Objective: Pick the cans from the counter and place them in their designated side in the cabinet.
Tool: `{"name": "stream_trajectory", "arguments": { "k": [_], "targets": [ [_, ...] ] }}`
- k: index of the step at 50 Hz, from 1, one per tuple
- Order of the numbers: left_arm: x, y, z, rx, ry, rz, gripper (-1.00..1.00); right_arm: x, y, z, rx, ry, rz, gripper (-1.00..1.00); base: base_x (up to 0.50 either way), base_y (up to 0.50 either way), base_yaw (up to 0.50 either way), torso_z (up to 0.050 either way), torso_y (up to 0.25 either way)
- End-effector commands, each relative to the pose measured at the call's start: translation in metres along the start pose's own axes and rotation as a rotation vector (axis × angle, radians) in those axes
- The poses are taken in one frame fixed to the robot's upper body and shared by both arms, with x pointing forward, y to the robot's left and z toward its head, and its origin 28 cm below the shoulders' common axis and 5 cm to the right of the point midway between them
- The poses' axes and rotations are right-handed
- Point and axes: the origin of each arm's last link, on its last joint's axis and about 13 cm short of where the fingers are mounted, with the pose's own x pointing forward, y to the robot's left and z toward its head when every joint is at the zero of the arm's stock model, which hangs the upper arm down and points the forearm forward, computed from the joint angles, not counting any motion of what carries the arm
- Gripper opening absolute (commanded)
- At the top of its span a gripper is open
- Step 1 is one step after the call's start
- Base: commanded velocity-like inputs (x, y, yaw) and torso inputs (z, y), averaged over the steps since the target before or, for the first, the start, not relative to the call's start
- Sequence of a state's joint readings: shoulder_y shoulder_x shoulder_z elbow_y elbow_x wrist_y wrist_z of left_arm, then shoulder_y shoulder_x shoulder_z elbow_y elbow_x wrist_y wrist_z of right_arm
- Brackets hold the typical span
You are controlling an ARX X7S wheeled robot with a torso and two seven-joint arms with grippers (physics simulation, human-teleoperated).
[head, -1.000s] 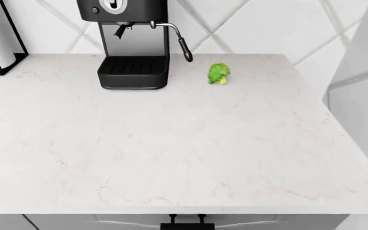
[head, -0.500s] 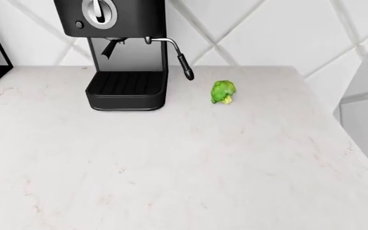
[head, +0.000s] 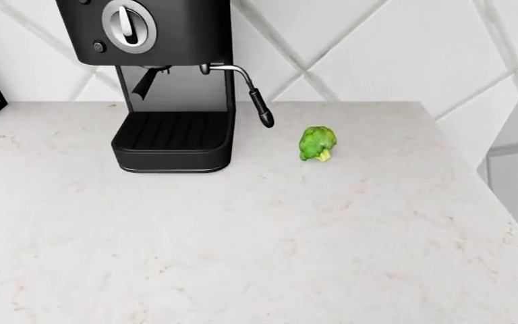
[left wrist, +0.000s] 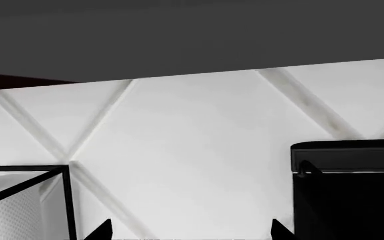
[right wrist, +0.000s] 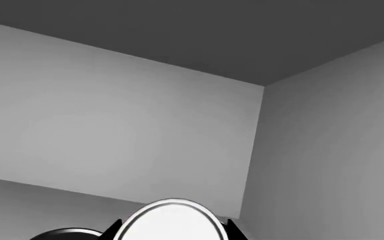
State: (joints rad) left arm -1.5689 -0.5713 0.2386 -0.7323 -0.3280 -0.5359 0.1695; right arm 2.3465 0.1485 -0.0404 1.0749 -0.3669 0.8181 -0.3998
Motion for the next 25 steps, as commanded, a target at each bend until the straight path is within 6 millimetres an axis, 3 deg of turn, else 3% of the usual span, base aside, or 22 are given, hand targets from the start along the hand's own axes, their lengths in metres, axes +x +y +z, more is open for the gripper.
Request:
{"name": "stream_trajectory", "arguments": {
  "k": [1,12,13,25],
  "targets": [
    [-0.0001,-0.0003,-0.0020,0.002,0.002,0.003,1.00,-0.0025,-0.0010,0.0059,-0.010,-0.026,0.000,-1.00,0.00,0.00,0.00,0.000,0.000],
    [-0.0008,0.0002,-0.0004,0.002,-0.001,0.004,1.00,-0.0025,-0.0010,0.0059,-0.010,-0.026,0.000,-1.00,0.00,0.00,0.00,0.000,0.001],
    [-0.0007,0.0001,-0.0005,0.002,-0.001,0.004,1.00,-0.0025,-0.0010,0.0059,-0.010,-0.026,0.000,1.00,0.00,0.00,0.00,0.000,0.000],
    [0.0009,-0.0012,-0.0022,0.001,-0.003,0.005,1.00,-0.0025,-0.0010,0.0059,-0.010,-0.026,0.000,1.00,0.00,0.00,0.00,0.000,0.000]
  ]
}}
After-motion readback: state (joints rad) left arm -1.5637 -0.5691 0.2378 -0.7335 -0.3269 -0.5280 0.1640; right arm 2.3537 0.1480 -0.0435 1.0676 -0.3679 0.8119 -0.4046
